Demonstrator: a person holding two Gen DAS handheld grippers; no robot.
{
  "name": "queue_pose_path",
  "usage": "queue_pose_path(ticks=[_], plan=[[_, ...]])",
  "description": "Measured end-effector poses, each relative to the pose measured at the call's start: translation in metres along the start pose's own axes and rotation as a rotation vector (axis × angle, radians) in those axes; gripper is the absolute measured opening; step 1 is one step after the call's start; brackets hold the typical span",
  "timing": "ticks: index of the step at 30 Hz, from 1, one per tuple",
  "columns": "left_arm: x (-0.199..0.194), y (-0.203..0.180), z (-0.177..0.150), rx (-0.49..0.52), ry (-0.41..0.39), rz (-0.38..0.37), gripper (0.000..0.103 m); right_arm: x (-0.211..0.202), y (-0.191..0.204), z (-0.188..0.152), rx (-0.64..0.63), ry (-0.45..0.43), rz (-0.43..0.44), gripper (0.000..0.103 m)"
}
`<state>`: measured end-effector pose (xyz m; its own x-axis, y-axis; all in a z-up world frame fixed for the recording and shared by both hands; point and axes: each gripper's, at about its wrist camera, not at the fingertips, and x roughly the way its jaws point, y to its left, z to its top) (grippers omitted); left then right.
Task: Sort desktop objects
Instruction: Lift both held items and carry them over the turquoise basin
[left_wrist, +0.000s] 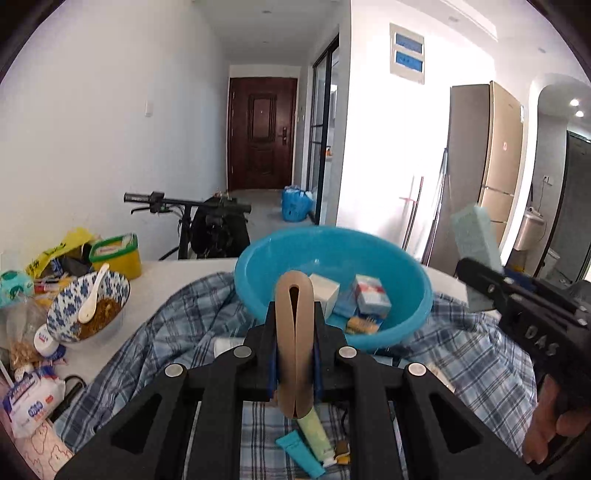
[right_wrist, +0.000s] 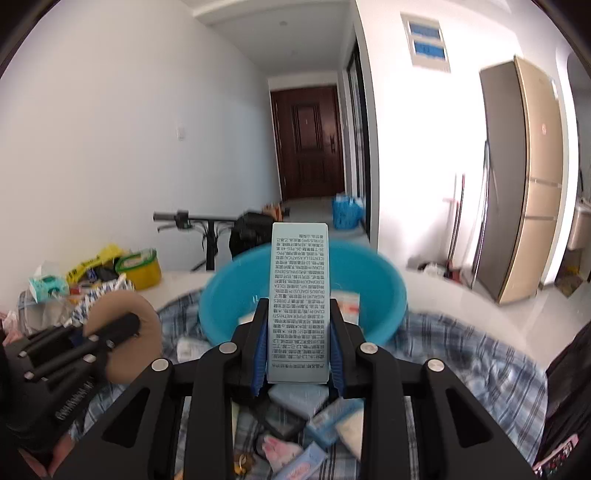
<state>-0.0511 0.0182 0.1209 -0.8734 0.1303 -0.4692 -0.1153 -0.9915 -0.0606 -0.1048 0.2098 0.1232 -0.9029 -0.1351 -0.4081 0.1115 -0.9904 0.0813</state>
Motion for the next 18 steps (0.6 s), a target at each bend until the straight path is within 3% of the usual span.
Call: queue_pose_path(ticks=[10, 18], plan=[[-0.027, -0.008, 0.051, 0.014, -0.139, 0.002, 0.014, -0.033, 0.012, 0.052, -0.024, -0.171, 0.021, 0.027], [-0.042, -0.014, 0.08, 0.028, -0.229, -0.003, 0.014, -0.046, 0.019, 0.073, -0.039, -0.26, 0.035, 0.027]])
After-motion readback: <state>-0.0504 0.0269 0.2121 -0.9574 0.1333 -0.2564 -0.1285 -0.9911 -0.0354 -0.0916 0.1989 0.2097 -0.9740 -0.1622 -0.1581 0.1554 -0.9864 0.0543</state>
